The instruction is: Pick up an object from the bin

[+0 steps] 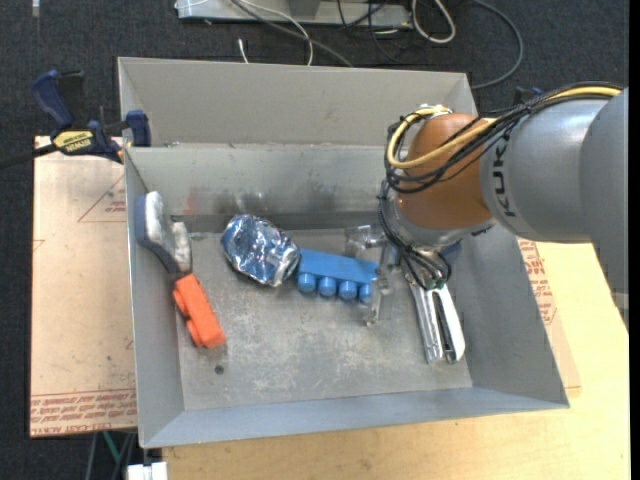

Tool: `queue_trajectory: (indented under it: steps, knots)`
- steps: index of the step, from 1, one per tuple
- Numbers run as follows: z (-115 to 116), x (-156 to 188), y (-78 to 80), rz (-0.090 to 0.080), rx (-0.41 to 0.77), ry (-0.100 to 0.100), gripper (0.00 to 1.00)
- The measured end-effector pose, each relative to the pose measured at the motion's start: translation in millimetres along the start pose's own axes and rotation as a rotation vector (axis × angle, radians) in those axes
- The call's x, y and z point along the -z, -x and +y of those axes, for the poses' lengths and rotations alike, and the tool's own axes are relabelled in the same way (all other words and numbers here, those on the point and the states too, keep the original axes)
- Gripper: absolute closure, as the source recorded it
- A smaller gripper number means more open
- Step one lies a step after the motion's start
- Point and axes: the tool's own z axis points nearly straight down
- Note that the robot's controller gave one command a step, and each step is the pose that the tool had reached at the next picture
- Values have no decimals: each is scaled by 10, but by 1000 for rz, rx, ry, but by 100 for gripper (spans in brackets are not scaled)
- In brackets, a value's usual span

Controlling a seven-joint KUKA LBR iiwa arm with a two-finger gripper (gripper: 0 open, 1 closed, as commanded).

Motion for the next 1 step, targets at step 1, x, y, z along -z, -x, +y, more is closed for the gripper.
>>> queue_trajectory:
  steps: [1]
  knots:
    - [-135,-53,64,5,-276,0,100]
